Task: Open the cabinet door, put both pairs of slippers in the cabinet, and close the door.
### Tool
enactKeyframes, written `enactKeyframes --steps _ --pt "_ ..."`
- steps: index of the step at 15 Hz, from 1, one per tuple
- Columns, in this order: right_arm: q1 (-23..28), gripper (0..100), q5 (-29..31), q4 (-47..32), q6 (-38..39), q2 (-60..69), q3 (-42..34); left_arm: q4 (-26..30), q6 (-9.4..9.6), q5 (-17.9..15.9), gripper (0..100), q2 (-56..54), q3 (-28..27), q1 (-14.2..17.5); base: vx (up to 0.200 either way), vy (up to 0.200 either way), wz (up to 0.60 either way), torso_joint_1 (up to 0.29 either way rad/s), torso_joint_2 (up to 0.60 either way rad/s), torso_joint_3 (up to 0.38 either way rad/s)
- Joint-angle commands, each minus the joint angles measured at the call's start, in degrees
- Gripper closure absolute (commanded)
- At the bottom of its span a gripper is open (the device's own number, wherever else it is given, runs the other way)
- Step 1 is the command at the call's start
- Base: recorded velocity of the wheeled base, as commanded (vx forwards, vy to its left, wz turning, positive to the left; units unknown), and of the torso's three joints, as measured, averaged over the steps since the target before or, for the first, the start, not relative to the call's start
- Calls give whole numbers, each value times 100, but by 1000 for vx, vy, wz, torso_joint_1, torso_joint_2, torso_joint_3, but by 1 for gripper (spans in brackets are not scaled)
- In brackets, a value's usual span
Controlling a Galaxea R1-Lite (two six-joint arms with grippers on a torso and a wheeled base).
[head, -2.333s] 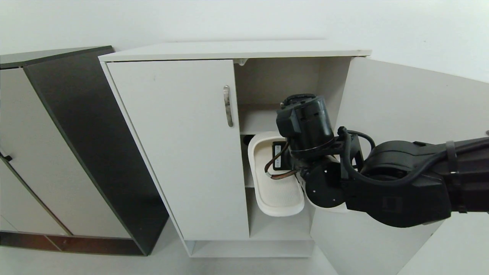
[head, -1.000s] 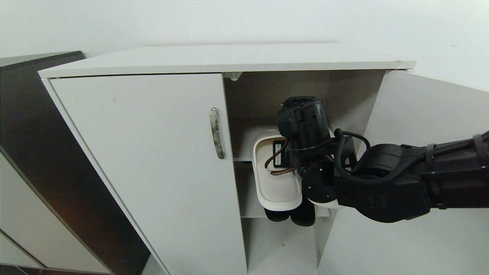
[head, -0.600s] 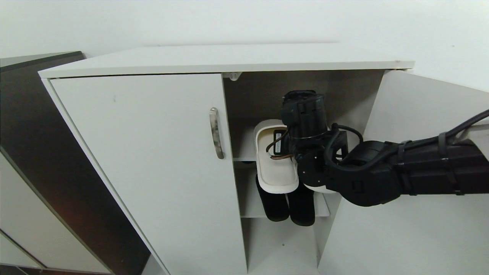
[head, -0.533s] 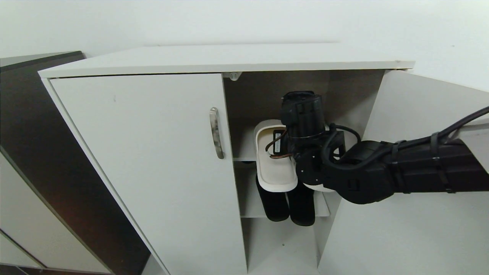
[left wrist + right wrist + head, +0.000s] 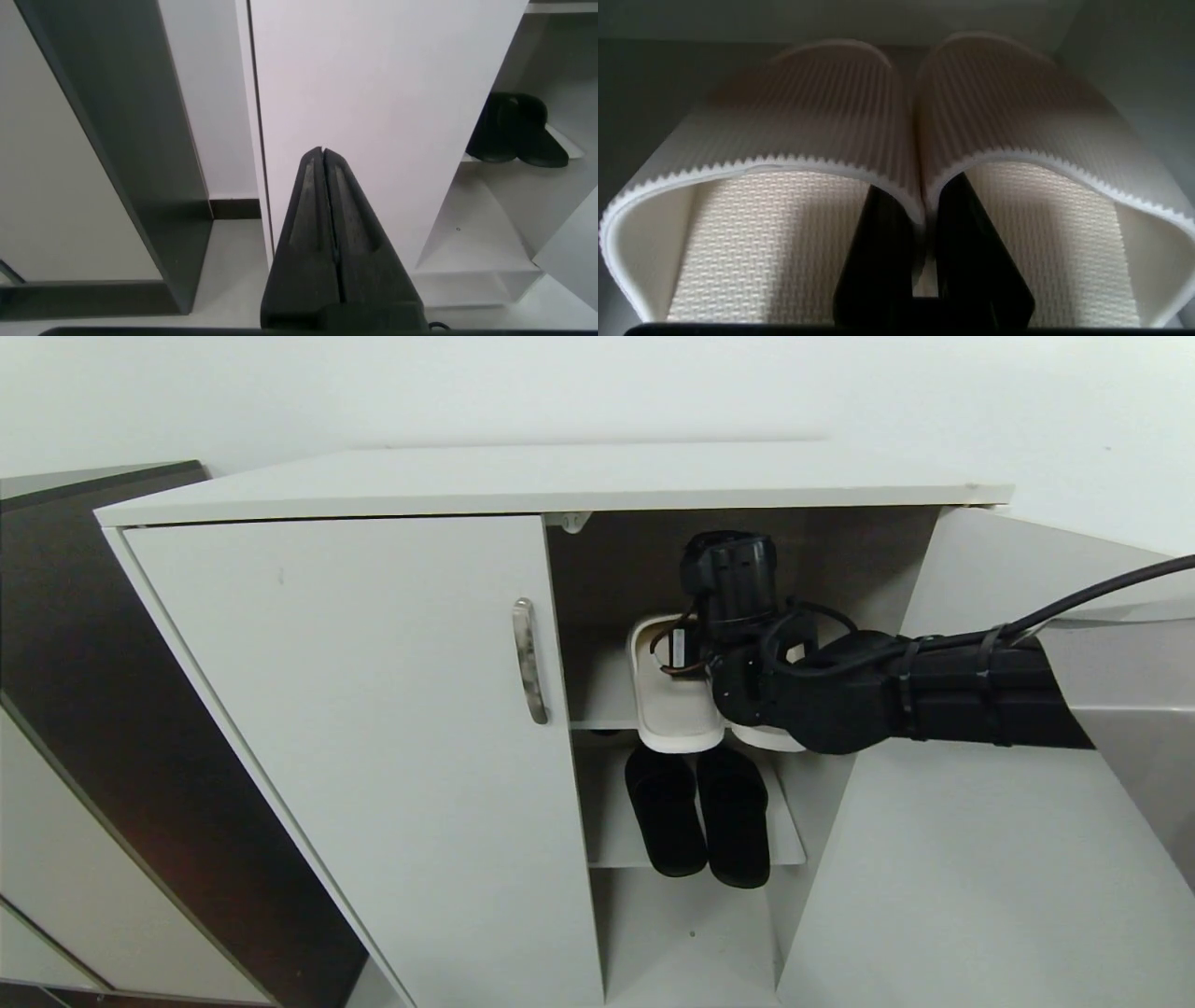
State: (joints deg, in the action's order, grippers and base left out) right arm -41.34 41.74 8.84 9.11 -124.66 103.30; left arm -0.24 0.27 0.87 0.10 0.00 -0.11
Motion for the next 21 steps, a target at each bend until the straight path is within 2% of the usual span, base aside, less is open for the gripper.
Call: enactKeyframes --steps 1,5,18,19,21 --pt "64 100 -61 -93 12 -173 287 -2 0 1 100 8 0 2 0 0 0 0 0 0" --pt "161 100 -61 -110 12 -340 533 -2 -9 1 100 8 0 2 0 0 0 0 0 0" --pt "188 100 -61 -198 21 -515 507 -2 0 1 100 8 0 2 0 0 0 0 0 0" --pt "188 0 -61 -225 30 -507 507 -2 0 1 100 8 0 2 0 0 0 0 0 0" --pt "179 0 -52 -225 39 -454 428 -2 -9 1 100 8 0 2 0 0 0 0 0 0"
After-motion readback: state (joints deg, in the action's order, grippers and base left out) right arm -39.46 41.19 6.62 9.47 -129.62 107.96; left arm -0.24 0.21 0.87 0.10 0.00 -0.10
